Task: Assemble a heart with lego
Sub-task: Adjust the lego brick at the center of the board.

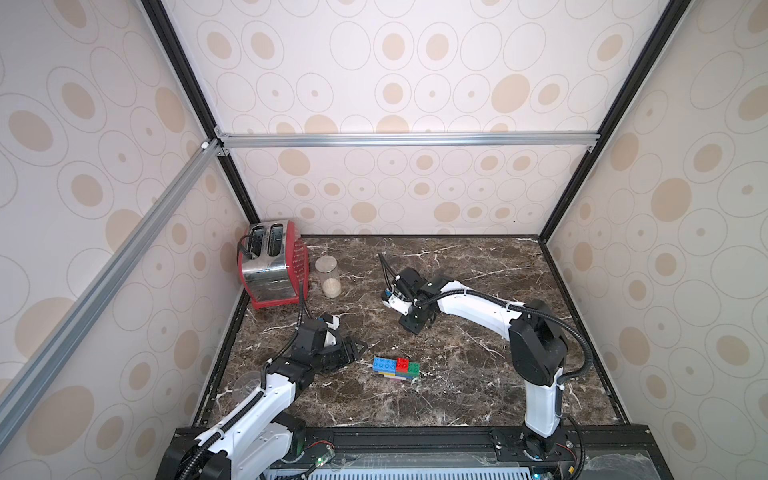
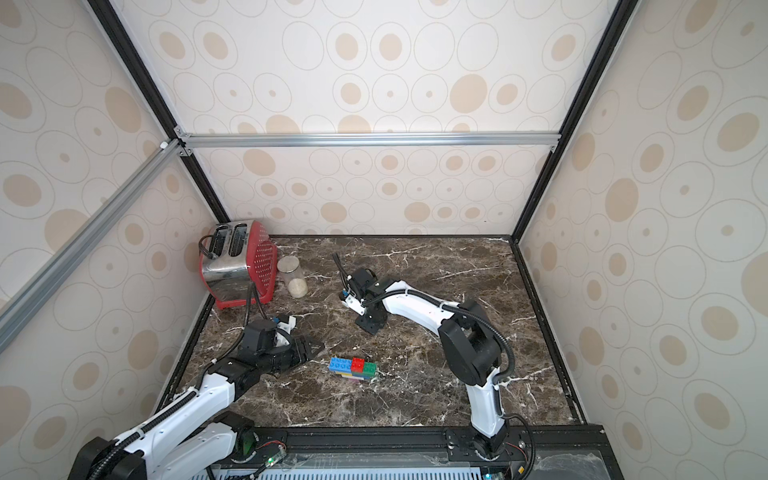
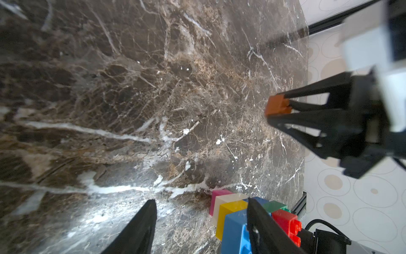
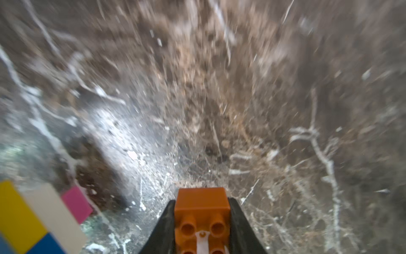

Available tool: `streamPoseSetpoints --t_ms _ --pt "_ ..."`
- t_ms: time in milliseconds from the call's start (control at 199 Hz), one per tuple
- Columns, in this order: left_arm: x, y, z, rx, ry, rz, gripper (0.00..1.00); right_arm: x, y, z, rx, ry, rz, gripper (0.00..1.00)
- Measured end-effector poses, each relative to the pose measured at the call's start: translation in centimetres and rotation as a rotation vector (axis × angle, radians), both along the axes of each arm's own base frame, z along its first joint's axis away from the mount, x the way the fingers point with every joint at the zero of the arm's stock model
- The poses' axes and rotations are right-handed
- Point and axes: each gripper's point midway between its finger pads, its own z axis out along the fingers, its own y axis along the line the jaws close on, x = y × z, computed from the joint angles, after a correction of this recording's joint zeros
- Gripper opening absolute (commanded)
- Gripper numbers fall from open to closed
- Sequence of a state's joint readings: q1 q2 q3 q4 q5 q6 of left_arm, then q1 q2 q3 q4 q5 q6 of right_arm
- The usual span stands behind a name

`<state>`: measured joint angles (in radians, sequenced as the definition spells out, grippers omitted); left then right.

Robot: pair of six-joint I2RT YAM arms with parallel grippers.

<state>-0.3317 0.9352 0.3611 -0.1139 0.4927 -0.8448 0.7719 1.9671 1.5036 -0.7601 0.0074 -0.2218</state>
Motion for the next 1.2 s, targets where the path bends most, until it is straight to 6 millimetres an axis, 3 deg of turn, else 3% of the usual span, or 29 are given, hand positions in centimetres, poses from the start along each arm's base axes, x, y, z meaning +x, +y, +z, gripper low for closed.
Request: streamPoseSetpoints --t_ms 155,346,501,1198 --pt "-0.1 0.0 0.0 -0.001 0.002 -0.002 0.65 -1.0 -1.4 -2.6 -0.050 0.048 -0.037 0.29" --pt "-0.1 0.0 -0.1 -0.001 0.004 -0.002 0.65 -0.9 -1.3 -3.0 -0.044 0.045 -0.055 0.46" --pt "-0.2 0.0 -0.3 -0.001 0.012 -0.004 0.66 -1.0 -1.6 -3.3 -0.062 0.058 -0.058 0.49" --pt "-0.3 0.0 -0.6 0.000 0.017 -0.004 0.66 -1.3 -1.9 -3.6 -0.113 0.099 -0.040 0.34"
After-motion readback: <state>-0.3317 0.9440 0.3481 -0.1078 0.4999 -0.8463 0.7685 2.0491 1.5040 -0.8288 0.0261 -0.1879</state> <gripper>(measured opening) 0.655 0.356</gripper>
